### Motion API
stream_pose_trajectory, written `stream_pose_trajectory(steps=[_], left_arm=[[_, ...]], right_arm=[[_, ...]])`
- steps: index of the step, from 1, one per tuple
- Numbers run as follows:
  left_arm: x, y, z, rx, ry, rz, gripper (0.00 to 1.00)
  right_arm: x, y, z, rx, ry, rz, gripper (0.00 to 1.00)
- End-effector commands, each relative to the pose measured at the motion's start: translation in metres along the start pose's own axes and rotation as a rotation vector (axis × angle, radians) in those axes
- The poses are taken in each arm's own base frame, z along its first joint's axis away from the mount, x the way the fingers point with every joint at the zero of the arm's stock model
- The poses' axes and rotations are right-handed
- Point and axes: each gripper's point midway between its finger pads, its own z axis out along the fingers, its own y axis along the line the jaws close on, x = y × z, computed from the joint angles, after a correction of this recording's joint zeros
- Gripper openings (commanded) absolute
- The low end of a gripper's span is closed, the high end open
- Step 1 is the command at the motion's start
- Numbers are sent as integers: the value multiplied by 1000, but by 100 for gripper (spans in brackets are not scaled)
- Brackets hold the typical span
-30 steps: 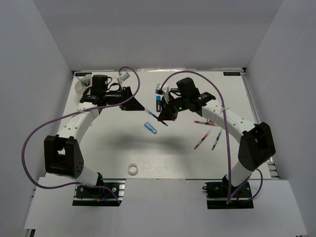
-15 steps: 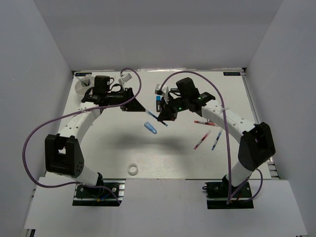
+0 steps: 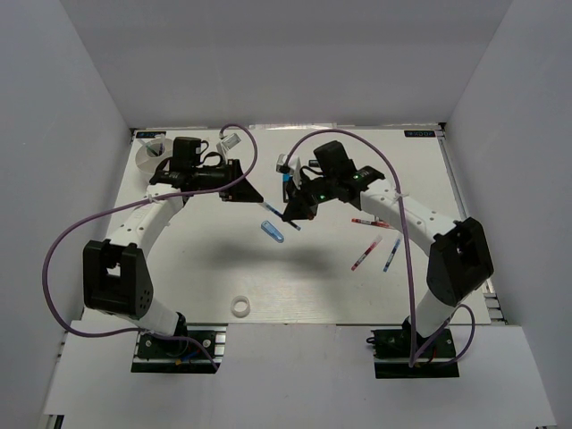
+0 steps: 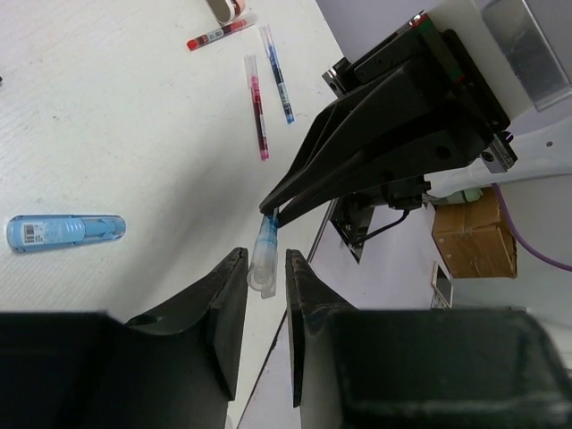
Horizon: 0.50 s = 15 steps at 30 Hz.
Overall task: Sort the stationery into containers
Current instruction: Pick up the pen from the center of the board.
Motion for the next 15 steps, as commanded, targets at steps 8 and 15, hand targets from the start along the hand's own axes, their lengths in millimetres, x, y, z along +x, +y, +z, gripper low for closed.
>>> stream_pose_trajectory(steps=[8,15], left_arm=[[3,-12,-2,35,5,19,21],[-4,-6,-11,-47,-41,17,0]], right_arm=[[-31,-1,-1,-10,-57,-51,0],[-36,2,-7,-6,-78,-45,35]])
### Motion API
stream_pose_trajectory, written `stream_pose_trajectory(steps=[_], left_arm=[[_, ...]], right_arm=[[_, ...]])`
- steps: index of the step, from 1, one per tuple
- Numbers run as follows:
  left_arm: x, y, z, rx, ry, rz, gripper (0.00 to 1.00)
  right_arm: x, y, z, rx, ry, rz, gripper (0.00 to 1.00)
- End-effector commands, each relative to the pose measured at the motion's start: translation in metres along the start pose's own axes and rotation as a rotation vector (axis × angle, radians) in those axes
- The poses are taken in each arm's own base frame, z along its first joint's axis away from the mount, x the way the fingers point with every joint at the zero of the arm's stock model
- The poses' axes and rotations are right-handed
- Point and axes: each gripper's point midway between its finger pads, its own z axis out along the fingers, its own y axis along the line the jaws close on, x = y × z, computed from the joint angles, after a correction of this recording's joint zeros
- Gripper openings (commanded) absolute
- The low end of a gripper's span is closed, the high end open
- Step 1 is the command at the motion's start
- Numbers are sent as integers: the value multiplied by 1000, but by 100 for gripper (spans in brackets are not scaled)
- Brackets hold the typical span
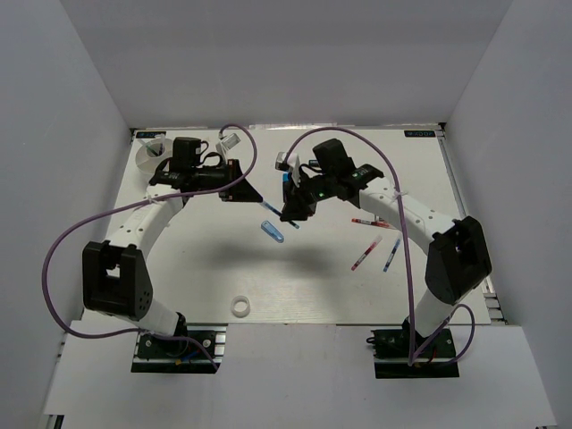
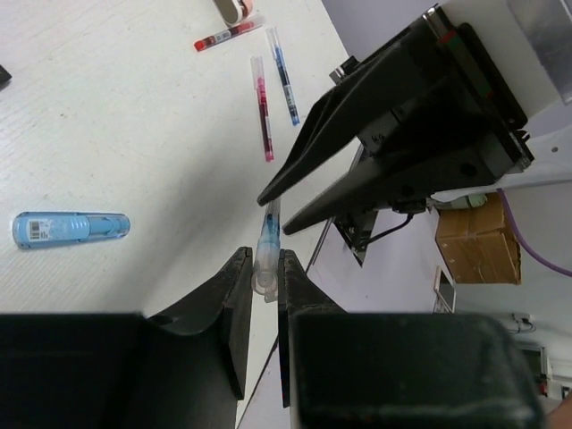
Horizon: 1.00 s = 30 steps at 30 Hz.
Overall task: Sort the stationery into containers
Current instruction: Pick up the pen from the center of the board, then place the pen in the storage box.
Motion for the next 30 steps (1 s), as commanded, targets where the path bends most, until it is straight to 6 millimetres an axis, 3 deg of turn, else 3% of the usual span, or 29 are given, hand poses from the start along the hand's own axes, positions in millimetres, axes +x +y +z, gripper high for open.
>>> stream_pose_trajectory(steps=[1,3,5,9,10,13,14,15,17,18,20,21,23,24,30], left_arm=[[-5,-10,-13,-47,-47,23,0],[-8,-7,-21,-103,-66,35,0],[-20,8,-38,-236,-113,39,0],[-52,34,-78,-468,-202,85,0],[-63,52,-97,-594,-243,84,0],[-99,70,-137,-790,-318,103,0],[-106,87,-163,-934,-343,79,0],[-125,93,-178,-999,-355,102,0],[-131,110,-208,-1132,-343,52,0],[-149,104,-224,-1167,-376,78,0],[-154,122,-240,-1230,-369,46,0],[-169,115,-247,-1243,-396,80,0],[-178,124,-251,-1257,-395,88,0],[-187,123,-269,-1322,-426,100,0],[-188,158,-284,-1383,-398,57,0]], right_arm=[[-30,3,-12,13,-74,-48,44],[-29,3,-17,26,-73,-60,51],[-33,0,-28,60,-85,-91,64],[-44,-15,-47,119,-92,-93,68],[-41,-21,-52,131,-86,-70,68],[-38,-32,-63,145,-88,-28,68],[-35,-33,-65,147,-82,-16,67],[-27,-38,-67,156,-77,4,67],[-21,-39,-68,158,-68,11,67],[-12,-43,-70,167,-57,20,67],[-7,-46,-72,178,-51,26,66],[-3,-48,-70,179,-48,29,66],[0,-51,-70,181,-47,40,66],[1,-51,-70,176,-47,50,66],[2,-53,-72,177,-57,81,65]])
